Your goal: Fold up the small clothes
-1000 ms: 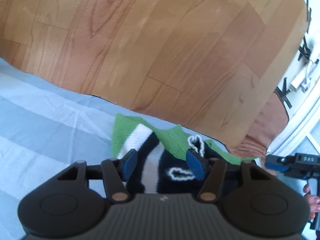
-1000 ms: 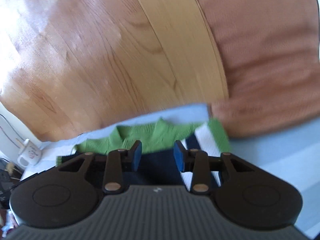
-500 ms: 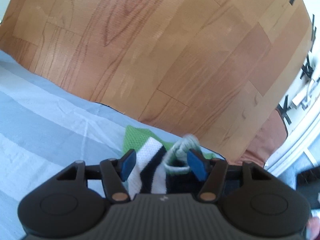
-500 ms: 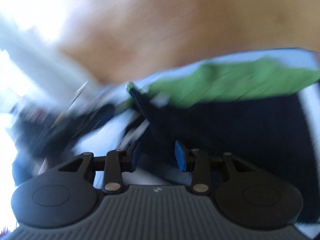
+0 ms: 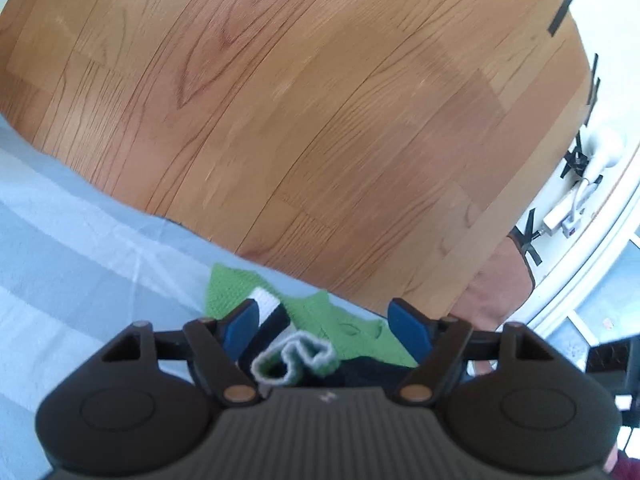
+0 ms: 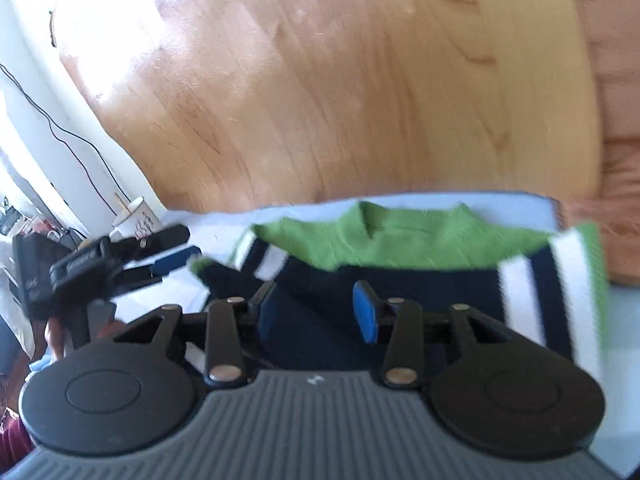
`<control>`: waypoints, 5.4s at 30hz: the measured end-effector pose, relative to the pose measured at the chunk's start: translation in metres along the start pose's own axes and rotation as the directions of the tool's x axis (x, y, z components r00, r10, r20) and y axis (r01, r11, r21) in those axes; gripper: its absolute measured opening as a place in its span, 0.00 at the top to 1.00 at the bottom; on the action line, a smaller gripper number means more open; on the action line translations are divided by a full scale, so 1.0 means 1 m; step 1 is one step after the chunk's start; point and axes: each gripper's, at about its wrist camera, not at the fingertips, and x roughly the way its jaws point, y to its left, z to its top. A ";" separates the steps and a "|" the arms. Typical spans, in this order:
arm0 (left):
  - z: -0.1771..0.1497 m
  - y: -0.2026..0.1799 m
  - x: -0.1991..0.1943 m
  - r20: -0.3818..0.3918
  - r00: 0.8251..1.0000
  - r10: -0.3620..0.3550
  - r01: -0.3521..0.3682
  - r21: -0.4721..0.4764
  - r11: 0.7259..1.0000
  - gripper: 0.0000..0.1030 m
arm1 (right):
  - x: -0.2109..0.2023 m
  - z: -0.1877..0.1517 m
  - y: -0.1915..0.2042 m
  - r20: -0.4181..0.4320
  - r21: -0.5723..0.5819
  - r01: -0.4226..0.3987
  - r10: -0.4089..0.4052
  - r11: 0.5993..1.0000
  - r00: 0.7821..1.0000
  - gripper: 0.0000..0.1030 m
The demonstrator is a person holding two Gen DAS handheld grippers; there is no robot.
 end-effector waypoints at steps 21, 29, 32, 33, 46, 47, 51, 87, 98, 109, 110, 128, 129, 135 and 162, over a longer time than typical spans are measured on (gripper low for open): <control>-0.015 -0.020 0.021 -0.183 0.982 0.055 -0.018 0.202 0.979 0.87 | 0.068 -0.006 0.020 -0.130 -0.415 0.174 -0.247 0.893 0.960 0.61; -0.021 -0.037 0.000 0.075 0.984 0.164 -0.179 0.327 0.928 0.90 | 0.033 0.014 0.022 0.137 -0.338 0.294 -0.262 0.894 0.955 0.95; -0.023 -0.030 0.016 -0.020 0.977 0.210 -0.192 0.328 0.925 0.89 | 0.049 0.013 0.012 0.099 -0.324 0.317 -0.301 0.891 0.948 0.89; -0.023 -0.029 0.018 -0.029 0.975 0.222 -0.201 0.328 0.923 0.89 | 0.055 0.010 0.009 0.045 -0.319 0.307 -0.309 0.897 0.950 0.89; -0.007 -0.009 0.013 -0.009 0.977 0.211 -0.207 0.173 0.963 0.80 | 0.093 -0.002 0.066 0.003 -0.343 0.120 -0.127 0.932 0.992 0.58; -0.004 -0.003 0.012 -0.013 0.978 0.210 -0.206 0.140 0.968 0.80 | 0.102 -0.005 0.073 0.005 -0.392 0.143 -0.153 0.909 0.988 0.59; 0.004 0.014 0.008 -0.011 0.980 0.199 -0.198 0.032 0.980 0.80 | 0.108 -0.003 0.077 0.034 -0.370 0.165 -0.164 0.914 0.986 0.91; -0.028 -0.026 0.046 -0.063 0.935 0.348 -0.302 0.371 0.878 0.96 | -0.043 -0.027 -0.082 0.145 0.036 0.569 -0.567 0.822 0.811 0.58; -0.034 -0.043 0.025 -0.006 0.929 0.369 -0.342 0.364 0.867 0.83 | -0.097 -0.091 -0.026 0.108 -0.097 0.524 -0.514 0.846 0.851 0.81; -0.109 -0.064 -0.136 -0.091 0.945 0.313 -0.262 0.362 0.895 0.67 | -0.137 -0.107 -0.039 0.116 0.047 0.477 -0.479 0.878 0.870 0.60; -0.119 -0.061 -0.153 -0.118 0.944 0.309 -0.251 0.355 0.901 0.64 | -0.146 -0.116 -0.039 0.122 0.047 0.455 -0.457 0.889 0.881 0.58; -0.195 -0.066 -0.226 -0.379 0.899 0.219 -0.180 0.137 0.974 0.91 | -0.288 -0.300 -0.003 0.080 0.294 0.095 -0.123 0.951 0.989 0.85; -0.198 -0.067 -0.229 -0.371 0.902 0.222 -0.185 0.131 0.974 0.91 | -0.281 -0.299 0.001 0.065 0.283 0.079 -0.102 0.956 0.993 0.89; -0.179 -0.068 -0.239 -0.315 0.941 0.124 -0.117 0.043 0.992 0.91 | -0.281 -0.262 0.010 0.145 0.227 0.008 -0.042 0.974 0.989 0.90; -0.068 -0.032 -0.098 -0.058 0.948 0.312 -0.315 -0.066 0.947 0.61 | -0.138 -0.107 -0.043 0.321 0.080 0.279 -0.290 0.957 0.902 0.52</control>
